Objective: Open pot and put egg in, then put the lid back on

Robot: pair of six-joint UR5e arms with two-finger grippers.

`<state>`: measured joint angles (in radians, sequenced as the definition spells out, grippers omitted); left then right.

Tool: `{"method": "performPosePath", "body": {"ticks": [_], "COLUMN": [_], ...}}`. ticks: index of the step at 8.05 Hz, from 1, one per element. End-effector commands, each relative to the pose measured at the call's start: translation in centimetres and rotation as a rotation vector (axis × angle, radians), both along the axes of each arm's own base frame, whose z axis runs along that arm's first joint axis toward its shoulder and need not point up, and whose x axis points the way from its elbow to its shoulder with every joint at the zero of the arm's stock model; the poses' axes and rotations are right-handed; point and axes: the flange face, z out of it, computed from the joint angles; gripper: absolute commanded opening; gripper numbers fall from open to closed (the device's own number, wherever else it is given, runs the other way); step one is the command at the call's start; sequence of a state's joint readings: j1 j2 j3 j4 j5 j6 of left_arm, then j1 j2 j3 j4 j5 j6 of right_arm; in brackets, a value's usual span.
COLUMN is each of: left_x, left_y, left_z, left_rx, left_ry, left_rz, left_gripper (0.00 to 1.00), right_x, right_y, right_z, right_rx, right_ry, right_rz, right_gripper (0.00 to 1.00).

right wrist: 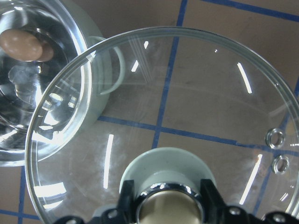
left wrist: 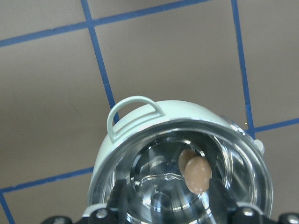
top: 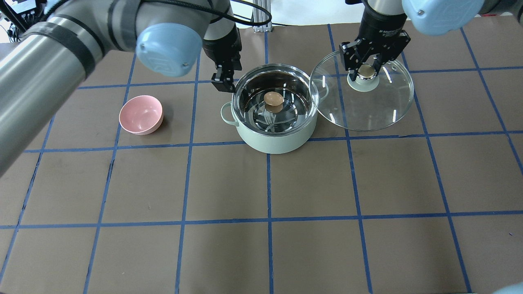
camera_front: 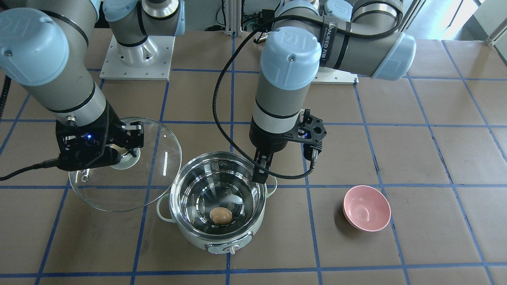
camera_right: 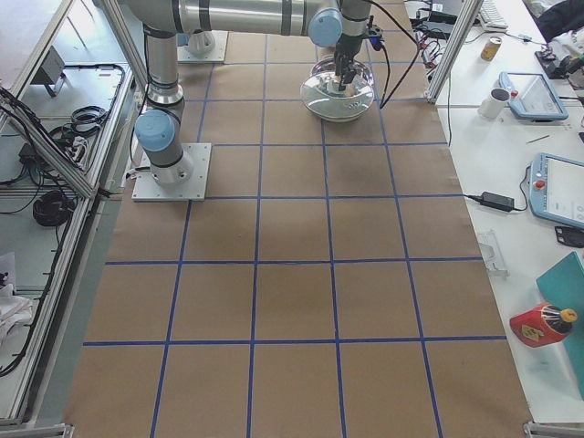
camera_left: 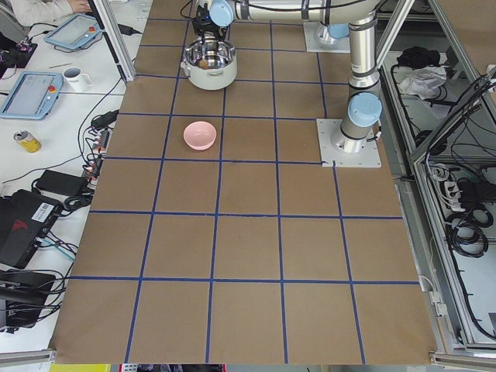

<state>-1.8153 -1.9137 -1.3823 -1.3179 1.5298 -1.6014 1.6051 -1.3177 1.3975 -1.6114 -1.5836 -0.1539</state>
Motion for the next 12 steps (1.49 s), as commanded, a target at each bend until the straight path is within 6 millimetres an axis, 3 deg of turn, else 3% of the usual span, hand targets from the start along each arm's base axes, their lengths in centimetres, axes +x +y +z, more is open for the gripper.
{"method": "performPosePath", "body": {"ticks": [1,2,4,6,8,9,11,12], "left_x": [10.8,14.1,19.6,23.7,24.3,24.0,21.7,21.5], "left_y": [0.2,0.3,0.0,0.1,0.6,1.0,3.1,3.9], "left_z": [4.8,5.7,6.2,6.6,7.5,8.1,10.2,10.7], "left_rx": [0.035,0.046,0.064,0.098,0.131,0.122,0.042,0.041], "left_ry": [-0.028,-0.063,-0.212,-0.285,-0.345,-0.345,-0.230,-0.239], "left_rz": [-0.077,-0.114,-0.323,-0.483,-0.768,-0.832,-0.898,-0.986], "left_gripper": [0.69,0.71,0.86,0.91,0.93,0.93,0.94,0.94], "right_x": [6.8,8.0,11.6,14.4,16.8,17.1,17.2,17.4], "right_y": [1.2,1.4,0.9,0.0,-1.0,-1.5,-1.8,-2.0], "right_z": [0.3,0.3,-1.4,-3.0,-4.7,-5.1,-5.7,-6.4], "right_rx": [-0.051,-0.052,-0.069,-0.066,-0.066,-0.072,-0.068,-0.057], "right_ry": [-0.054,-0.073,-0.077,-0.081,-0.082,-0.085,-0.086,-0.099], "right_rz": [-0.025,-0.034,-0.038,-0.061,-0.070,-0.070,-0.071,-0.072], "right_gripper": [0.00,0.00,0.00,0.00,0.00,0.00,0.00,0.00]}}
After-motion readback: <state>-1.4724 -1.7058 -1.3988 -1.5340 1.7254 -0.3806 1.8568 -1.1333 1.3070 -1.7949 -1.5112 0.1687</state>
